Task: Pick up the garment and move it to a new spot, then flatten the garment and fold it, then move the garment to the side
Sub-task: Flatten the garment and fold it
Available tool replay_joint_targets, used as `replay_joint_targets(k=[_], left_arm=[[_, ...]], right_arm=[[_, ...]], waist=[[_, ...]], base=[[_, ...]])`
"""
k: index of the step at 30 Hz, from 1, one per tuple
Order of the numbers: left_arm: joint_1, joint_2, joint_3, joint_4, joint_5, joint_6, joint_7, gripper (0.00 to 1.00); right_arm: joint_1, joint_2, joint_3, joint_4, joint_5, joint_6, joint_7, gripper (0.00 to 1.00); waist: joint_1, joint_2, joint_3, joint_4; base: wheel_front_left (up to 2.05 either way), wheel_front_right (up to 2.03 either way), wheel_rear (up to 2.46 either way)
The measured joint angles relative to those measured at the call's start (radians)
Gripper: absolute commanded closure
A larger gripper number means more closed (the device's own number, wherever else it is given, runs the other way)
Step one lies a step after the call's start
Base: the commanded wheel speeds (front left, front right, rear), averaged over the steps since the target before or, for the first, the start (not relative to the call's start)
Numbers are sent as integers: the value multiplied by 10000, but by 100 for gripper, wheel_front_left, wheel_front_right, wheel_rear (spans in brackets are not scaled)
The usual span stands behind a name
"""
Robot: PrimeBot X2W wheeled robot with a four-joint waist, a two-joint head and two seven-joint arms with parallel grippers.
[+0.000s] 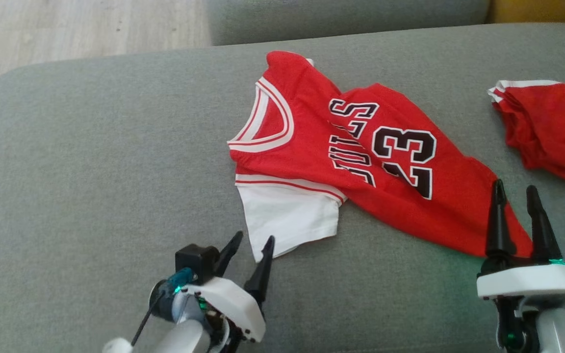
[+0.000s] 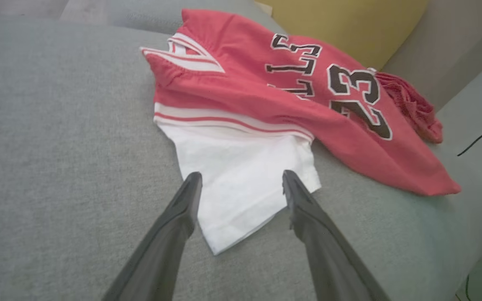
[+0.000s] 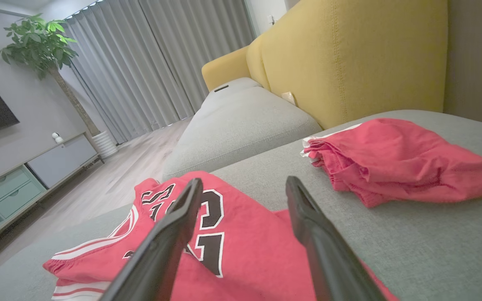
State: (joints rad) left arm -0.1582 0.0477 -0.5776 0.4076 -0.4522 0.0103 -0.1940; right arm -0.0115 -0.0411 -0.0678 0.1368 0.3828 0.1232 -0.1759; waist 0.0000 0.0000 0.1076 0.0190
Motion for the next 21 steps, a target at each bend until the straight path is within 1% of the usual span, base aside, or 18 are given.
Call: replay_joint_targets(k=[5, 8, 11, 17, 21], left_arm=[[-391, 2, -230, 980, -52, 709, 410, 0], [-547, 2, -314, 1411, -54, 882, 709, 0], [-686, -2, -357, 1682, -54, 1049, 796, 0], [-1169, -6, -545, 1985, -167, 1018, 980, 0], [-1317, 13, -736, 2117, -242, 834, 1172, 0]], right_arm=[[-7, 0, 13, 0, 0, 0, 0, 0], [-7, 0, -15, 13, 128, 0, 2, 0], [-12, 0, -17, 21, 136, 0, 2, 0], [-163, 0, -56, 33, 221, 0, -2, 0], [-240, 0, -63, 56, 221, 0, -4, 0]], waist=[[0, 0, 66, -252], [0, 0, 118, -388], [0, 0, 196, -492], [0, 0, 352, -623], [0, 0, 381, -650]], base=[[0, 0, 0], [0, 0, 0], [0, 0, 0], [0, 0, 0], [0, 0, 0]])
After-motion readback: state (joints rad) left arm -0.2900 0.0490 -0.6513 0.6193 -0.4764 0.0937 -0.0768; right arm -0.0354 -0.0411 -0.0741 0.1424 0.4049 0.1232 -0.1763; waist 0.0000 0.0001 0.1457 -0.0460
